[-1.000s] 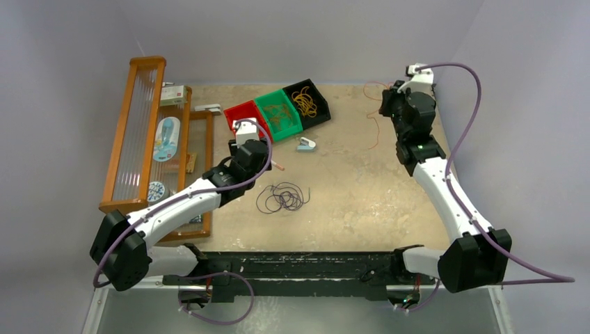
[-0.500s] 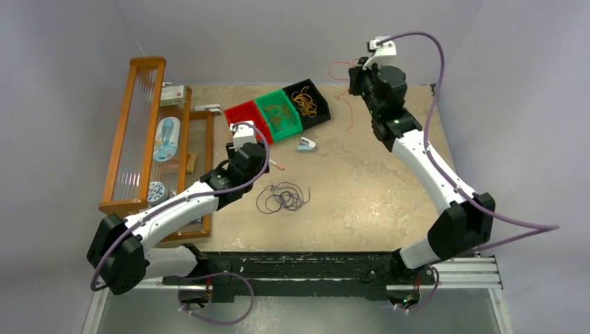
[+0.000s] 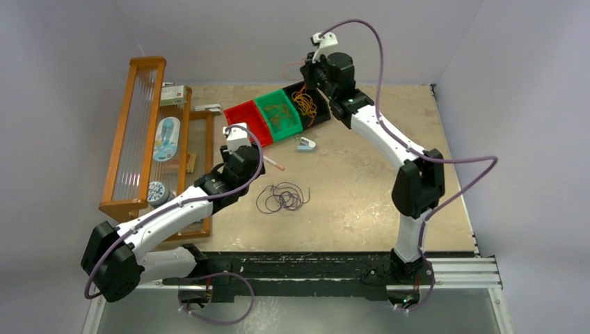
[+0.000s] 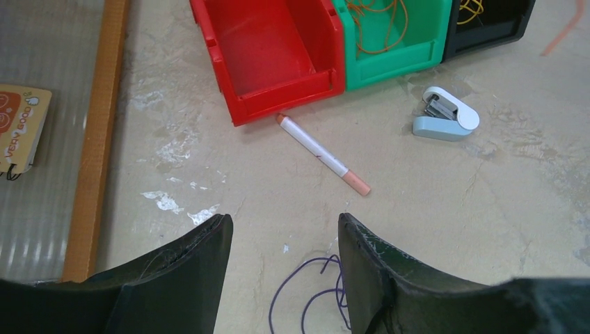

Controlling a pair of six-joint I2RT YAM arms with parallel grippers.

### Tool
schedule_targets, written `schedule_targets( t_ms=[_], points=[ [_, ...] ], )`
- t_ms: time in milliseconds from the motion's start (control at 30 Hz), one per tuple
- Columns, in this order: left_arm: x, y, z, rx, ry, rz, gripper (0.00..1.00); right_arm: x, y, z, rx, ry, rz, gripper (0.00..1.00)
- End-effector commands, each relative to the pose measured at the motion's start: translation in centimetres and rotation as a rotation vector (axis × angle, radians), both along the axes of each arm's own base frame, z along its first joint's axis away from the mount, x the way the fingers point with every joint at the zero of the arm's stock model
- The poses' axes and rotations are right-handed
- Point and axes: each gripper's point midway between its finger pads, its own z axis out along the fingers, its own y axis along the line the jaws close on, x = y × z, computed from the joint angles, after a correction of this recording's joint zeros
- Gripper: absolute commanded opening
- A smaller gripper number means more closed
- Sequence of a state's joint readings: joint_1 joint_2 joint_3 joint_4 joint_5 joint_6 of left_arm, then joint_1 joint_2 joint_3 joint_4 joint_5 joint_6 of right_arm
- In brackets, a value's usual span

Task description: Untangle the cables

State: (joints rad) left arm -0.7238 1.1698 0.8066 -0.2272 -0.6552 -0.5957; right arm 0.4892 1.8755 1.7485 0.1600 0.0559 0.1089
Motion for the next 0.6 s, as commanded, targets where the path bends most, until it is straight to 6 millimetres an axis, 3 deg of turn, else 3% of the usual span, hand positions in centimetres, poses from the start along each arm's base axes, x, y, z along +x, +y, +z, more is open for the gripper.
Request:
schedule_targets(
  t_ms=[0,267,567],
  points=[
    [-0.1,1.4,1.3,-0.023,-0.04,0.072,0.57,1.1,3.1,4.3,0.078,-0.111,0.09,0.0],
    [-0.3,3.1,2.6,-0.009,-0.079,0.138,0.57,3.9,8.3,2.3,0.134,-0.181,0.21,0.0],
    [-0.5,3.6,3.0,-0.011,-0.096,0.155,0.57,5.5,12.3,-4.0,0.149,-0.175,0.362,0.0]
  ],
)
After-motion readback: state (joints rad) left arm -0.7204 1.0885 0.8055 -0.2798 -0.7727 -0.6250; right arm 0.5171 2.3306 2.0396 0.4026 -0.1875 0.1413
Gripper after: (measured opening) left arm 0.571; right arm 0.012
